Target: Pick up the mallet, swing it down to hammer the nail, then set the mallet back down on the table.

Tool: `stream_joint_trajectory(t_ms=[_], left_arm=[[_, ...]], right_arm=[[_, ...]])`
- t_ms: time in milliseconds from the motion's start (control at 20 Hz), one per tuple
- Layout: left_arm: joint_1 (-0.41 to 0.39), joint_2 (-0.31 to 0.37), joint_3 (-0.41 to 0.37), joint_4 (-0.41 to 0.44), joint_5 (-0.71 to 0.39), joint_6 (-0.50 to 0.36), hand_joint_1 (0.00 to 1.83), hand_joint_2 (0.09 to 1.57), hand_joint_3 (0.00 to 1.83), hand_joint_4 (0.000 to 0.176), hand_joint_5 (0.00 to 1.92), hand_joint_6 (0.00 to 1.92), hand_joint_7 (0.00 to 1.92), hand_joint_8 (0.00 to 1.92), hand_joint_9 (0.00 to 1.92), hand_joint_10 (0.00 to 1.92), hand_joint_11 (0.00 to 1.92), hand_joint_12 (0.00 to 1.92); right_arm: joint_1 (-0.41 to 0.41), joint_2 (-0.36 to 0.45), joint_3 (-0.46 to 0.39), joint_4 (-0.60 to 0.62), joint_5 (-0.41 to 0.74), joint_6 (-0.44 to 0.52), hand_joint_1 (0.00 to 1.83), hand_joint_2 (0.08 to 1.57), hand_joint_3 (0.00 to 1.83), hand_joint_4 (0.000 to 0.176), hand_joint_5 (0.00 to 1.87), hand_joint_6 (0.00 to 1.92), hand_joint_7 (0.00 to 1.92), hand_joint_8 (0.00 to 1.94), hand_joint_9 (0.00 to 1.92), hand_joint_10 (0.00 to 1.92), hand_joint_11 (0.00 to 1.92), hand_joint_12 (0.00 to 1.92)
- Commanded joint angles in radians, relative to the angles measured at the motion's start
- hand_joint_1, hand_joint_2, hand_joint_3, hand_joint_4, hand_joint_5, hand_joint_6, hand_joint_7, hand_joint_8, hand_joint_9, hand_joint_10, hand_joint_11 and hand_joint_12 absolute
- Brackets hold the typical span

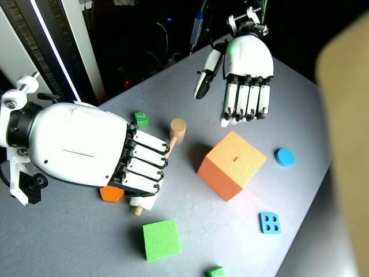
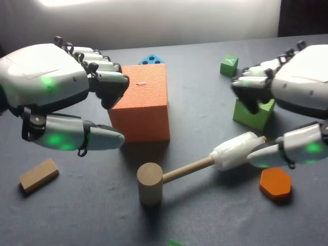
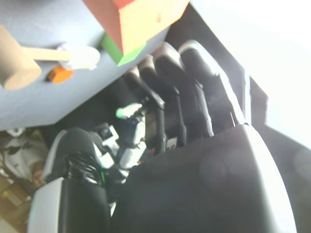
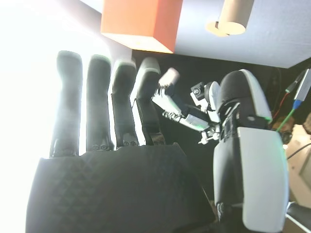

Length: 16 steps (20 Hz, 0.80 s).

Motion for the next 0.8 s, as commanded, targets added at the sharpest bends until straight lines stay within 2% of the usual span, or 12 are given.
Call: stream_joint_trajectory(t_ms=[0,50,100,150,200,350,400,450,500,600,650,750], left_arm=[[-0.029,0.015,-0.009,-0.038,-0.056,0.008,0.01,1.22,0.00,0.000,1.09,1.92,1.12,1.92,0.96,1.92,0.85,1.92],[-0.093,0.025,-0.039,-0.038,0.042,0.037,0.01,1.21,0.00,0.000,1.42,1.92,1.47,1.92,1.47,1.92,1.40,1.92],[-0.111,0.025,-0.045,-0.038,0.060,0.048,0.04,1.19,0.00,0.053,1.37,1.92,1.50,1.92,1.57,1.92,1.57,1.92],[-0.125,0.024,-0.049,-0.038,0.074,0.057,0.05,1.18,0.00,0.151,1.34,1.91,1.51,1.92,1.59,1.92,1.60,1.92],[-0.145,0.023,-0.057,-0.038,0.085,0.067,0.09,1.17,0.00,0.171,1.32,1.92,1.50,1.92,1.57,1.92,1.58,1.92],[-0.175,0.022,-0.078,-0.038,0.100,0.077,0.15,1.17,0.00,0.175,1.31,1.88,1.49,1.92,1.56,1.92,1.57,1.92],[-0.180,0.023,-0.088,-0.038,0.100,0.077,0.39,1.27,0.02,0.176,1.33,1.91,1.53,1.92,1.62,1.92,1.66,1.92],[-0.183,0.023,-0.095,-0.038,0.100,0.076,0.68,1.36,0.02,0.176,1.33,1.92,1.55,1.92,1.64,1.92,1.70,1.92],[-0.184,0.024,-0.099,-0.038,0.100,0.075,0.68,1.36,0.02,0.176,1.33,1.92,1.55,1.92,1.64,1.92,1.70,1.92],[-0.187,0.027,-0.107,-0.038,0.098,0.067,1.13,1.40,0.00,0.176,1.36,1.92,1.55,1.92,1.65,1.92,1.75,1.92],[-0.188,0.027,-0.109,-0.038,0.098,0.065,1.12,1.35,0.00,0.176,1.36,1.92,1.55,1.92,1.64,1.92,1.70,1.92],[-0.191,0.027,-0.112,-0.038,0.096,0.063,1.09,1.39,0.00,0.176,1.42,1.92,1.58,1.92,1.66,1.92,1.73,1.92]], right_arm=[[0.000,0.014,0.003,-0.002,0.118,0.005,0.28,0.99,0.00,0.000,0.38,1.92,0.34,1.94,0.43,1.92,0.58,1.92],[-0.022,0.021,-0.001,-0.002,0.135,0.010,0.24,0.99,0.00,0.000,0.73,1.92,0.74,1.94,0.78,1.92,0.96,1.92],[-0.024,0.021,-0.001,-0.002,0.144,0.010,0.27,0.98,0.00,0.000,1.06,1.92,1.10,1.94,1.11,1.92,1.26,1.92],[-0.025,0.021,-0.001,-0.002,0.153,0.010,0.32,0.95,0.00,0.000,1.23,1.92,1.27,1.94,1.27,1.92,1.40,1.92],[-0.025,0.021,-0.001,-0.002,0.160,0.010,0.32,0.94,0.00,0.000,1.34,1.92,1.38,1.94,1.38,1.92,1.48,1.92],[-0.026,0.023,-0.005,-0.002,0.169,0.010,0.31,0.95,0.00,0.000,1.40,1.92,1.45,1.94,1.46,1.92,1.54,1.92],[-0.026,0.024,-0.006,-0.002,0.174,0.009,0.32,1.00,0.01,0.000,1.50,1.92,1.55,1.94,1.57,1.92,1.62,1.92],[-0.028,0.025,-0.007,-0.002,0.181,0.003,0.54,1.10,0.03,0.000,1.54,1.92,1.62,1.94,1.65,1.92,1.71,1.92],[-0.029,0.025,-0.007,-0.002,0.184,-0.002,0.54,1.10,0.03,0.000,1.54,1.92,1.62,1.94,1.65,1.92,1.71,1.92],[-0.032,0.026,-0.008,-0.002,0.188,-0.005,1.05,1.22,0.01,0.000,1.30,1.92,1.61,1.94,1.68,1.92,1.73,1.92],[-0.033,0.027,-0.008,-0.003,0.188,-0.005,1.22,1.27,0.02,0.000,1.24,1.92,1.62,1.94,1.70,1.92,1.74,1.92],[-0.033,0.027,-0.008,-0.003,0.190,-0.005,1.20,1.29,0.02,0.000,1.19,1.92,1.60,1.94,1.69,1.92,1.73,1.92]])
